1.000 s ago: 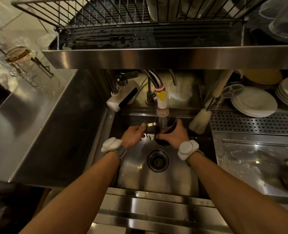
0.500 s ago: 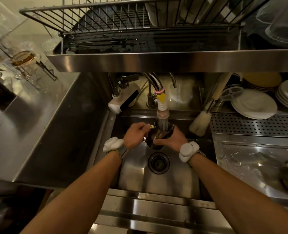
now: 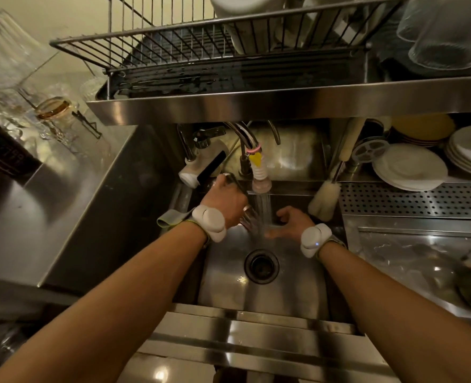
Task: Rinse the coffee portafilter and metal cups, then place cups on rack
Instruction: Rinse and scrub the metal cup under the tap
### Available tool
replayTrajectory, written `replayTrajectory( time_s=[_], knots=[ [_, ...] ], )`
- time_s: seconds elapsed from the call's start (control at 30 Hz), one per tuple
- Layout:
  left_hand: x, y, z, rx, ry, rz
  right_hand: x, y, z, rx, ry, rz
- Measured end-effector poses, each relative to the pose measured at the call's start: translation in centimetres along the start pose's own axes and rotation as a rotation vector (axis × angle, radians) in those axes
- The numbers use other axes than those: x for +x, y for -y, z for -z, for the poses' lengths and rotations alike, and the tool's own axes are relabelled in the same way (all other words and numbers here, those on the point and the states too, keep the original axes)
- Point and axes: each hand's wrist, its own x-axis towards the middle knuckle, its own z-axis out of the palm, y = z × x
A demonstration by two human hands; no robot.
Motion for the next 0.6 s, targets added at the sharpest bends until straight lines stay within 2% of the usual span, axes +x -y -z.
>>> replayTrajectory(
  time_s=[0.17, 0.3, 0.4, 0.5, 0.6],
  knots=[
    [0.1, -0.4, 0.7, 0.129, -0.013, -0.045, -0.2, 0.8, 0.6, -0.008, -0.029, 0.035],
    [0.1, -0.6, 0.5, 0.007, -0.005, 0.014, -0.1, 0.7, 0.6, -0.02, -0.031, 0.019],
    [0.5, -0.7, -0.4, -0.333, 0.109, 0.26, -0.2, -0.1, 0.3, 0.001, -0.013, 0.004],
    [0.4, -1.1, -2.4, -0.822, 0.223, 0.55, -0.2, -1.1, -0.5, 0.041, -0.001, -0.011],
    [0.1, -2.1, -5.0, -1.292, 0.237, 0.659, -0.2, -1.6, -1.5, 0.174, -0.022, -0.037]
  ],
)
